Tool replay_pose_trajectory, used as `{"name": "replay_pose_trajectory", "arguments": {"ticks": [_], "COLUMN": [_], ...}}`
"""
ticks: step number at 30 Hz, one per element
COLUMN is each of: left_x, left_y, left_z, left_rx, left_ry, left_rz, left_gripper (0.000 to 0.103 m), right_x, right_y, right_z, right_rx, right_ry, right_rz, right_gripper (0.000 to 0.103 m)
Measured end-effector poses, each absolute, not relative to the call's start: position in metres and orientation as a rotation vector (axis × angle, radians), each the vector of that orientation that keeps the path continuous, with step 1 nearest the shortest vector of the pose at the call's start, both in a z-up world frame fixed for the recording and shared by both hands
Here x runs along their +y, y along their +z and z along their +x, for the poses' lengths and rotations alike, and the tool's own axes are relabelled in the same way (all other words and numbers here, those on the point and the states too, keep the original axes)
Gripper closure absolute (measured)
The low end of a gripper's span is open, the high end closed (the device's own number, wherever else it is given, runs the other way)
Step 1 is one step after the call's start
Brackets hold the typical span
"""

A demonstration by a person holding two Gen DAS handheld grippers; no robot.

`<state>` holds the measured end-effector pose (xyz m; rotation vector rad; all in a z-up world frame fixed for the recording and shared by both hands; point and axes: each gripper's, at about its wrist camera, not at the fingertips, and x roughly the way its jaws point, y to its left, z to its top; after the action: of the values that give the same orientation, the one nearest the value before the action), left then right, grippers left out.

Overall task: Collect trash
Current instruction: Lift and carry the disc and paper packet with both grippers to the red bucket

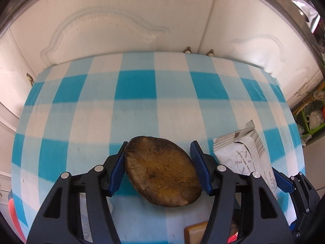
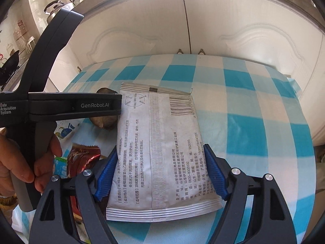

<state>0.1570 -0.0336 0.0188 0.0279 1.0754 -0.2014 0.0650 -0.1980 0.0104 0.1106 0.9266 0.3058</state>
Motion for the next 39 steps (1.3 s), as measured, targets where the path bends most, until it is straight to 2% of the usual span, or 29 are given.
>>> {"name": "replay_pose_trajectory", "arguments": {"ticks": [13, 30, 34, 39], "left_x": [-0.040, -0.009, 0.005, 0.020], "left_y": [0.020, 0.025, 0.040, 0.055], "left_z": [0.081, 0.062, 0.060, 0.056], "left_rx": [1.054, 0.974, 0.934, 0.897], "left_ry": [-0.279, -0.317, -0.322, -0.328], "left_rz": [0.005, -0.174, -0.218, -0.253], "left_gripper": [0.042, 0.044, 0.052, 0.069], "right_x": [-0.196, -0.208, -0.215, -0.216], "right_y": [0.014, 0.033, 0.040, 0.045], "right_z": [-0.010, -0.052, -0.056, -0.059], "right_rx": [0.914, 0.854, 0.830, 0.811], "right_ry": [0.288, 0.241, 0.232, 0.231], "right_rz": [0.164, 0.241, 0.267, 0.277], "right_gripper": [0.025, 0.028, 0.028, 0.028]}}
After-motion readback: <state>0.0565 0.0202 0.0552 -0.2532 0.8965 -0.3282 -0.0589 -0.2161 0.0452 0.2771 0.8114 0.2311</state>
